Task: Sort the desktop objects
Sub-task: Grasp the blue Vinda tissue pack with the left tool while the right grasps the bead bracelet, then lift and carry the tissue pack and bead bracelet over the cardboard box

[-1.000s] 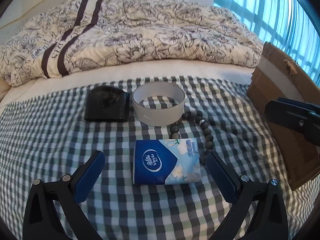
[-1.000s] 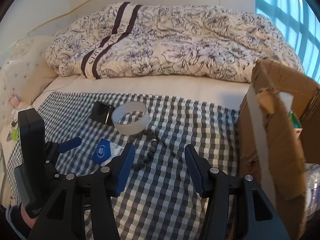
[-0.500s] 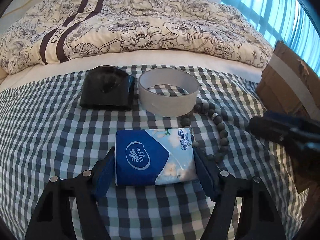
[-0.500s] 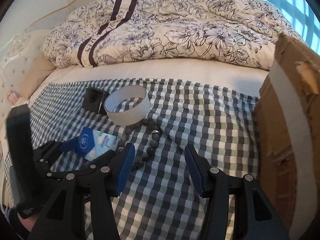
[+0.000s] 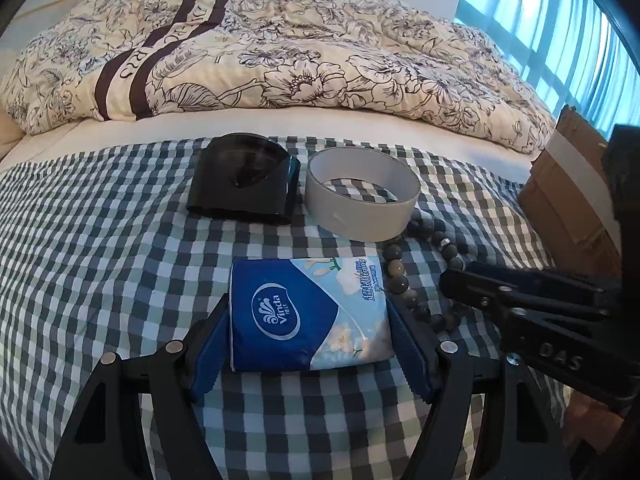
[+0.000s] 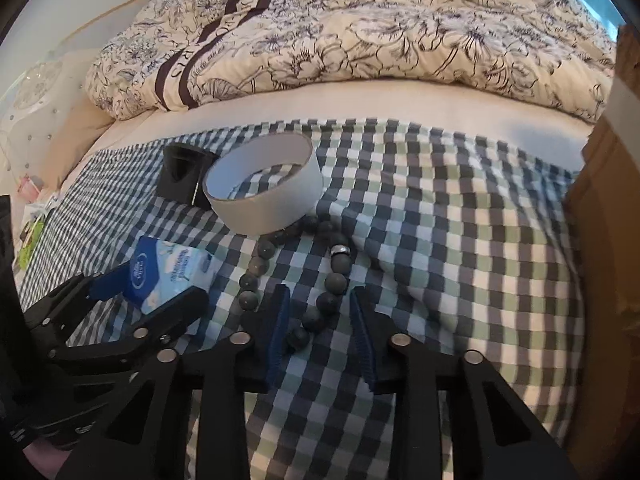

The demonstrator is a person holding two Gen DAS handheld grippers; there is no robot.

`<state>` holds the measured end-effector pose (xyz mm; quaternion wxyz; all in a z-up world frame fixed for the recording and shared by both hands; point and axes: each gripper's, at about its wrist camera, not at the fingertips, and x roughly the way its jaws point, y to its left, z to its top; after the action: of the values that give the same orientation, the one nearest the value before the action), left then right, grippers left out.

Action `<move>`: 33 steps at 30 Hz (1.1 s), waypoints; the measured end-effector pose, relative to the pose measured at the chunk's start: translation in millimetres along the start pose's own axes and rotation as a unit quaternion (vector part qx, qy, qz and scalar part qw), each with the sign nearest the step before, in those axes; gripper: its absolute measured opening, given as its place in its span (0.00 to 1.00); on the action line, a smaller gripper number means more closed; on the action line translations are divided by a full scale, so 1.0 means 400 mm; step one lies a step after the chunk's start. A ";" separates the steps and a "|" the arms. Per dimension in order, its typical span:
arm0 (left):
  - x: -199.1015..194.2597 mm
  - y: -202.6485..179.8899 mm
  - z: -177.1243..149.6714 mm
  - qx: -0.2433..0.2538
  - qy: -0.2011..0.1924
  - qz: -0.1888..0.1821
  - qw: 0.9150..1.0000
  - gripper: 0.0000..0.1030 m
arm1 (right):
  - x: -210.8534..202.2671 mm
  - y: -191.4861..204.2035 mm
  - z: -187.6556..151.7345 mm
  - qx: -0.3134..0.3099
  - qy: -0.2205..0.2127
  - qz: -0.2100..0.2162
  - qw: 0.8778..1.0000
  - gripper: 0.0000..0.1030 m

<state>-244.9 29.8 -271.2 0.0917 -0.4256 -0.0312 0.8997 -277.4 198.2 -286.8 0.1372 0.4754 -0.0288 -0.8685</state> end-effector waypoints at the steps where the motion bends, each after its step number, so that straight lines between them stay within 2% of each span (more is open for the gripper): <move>1: -0.001 0.001 -0.001 -0.001 0.000 -0.001 1.000 0.73 | 0.004 -0.001 0.000 0.000 0.000 -0.001 1.000 0.28; 6: -0.004 0.008 -0.001 -0.003 -0.002 -0.003 1.000 0.73 | 0.020 -0.003 0.004 0.004 0.001 -0.008 1.000 0.25; 10: -0.006 0.011 0.000 -0.005 -0.002 -0.002 1.000 0.73 | 0.020 -0.005 0.002 0.003 -0.003 -0.020 1.000 0.11; 19: -0.049 0.017 0.011 -0.004 -0.012 0.005 1.000 0.73 | -0.047 0.002 -0.007 -0.002 -0.038 -0.023 0.999 0.11; 25: -0.126 0.006 0.031 -0.002 -0.035 0.004 0.999 0.73 | -0.130 0.017 -0.005 -0.006 -0.059 -0.009 0.998 0.11; 33: -0.245 -0.014 0.045 0.006 -0.066 0.000 0.998 0.73 | -0.248 0.046 -0.019 -0.011 -0.083 -0.011 0.996 0.11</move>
<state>-197.4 16.9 -184.4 0.0918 -0.3652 -0.0322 0.9258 -216.5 207.6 -206.5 0.1303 0.4001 -0.0253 -0.9068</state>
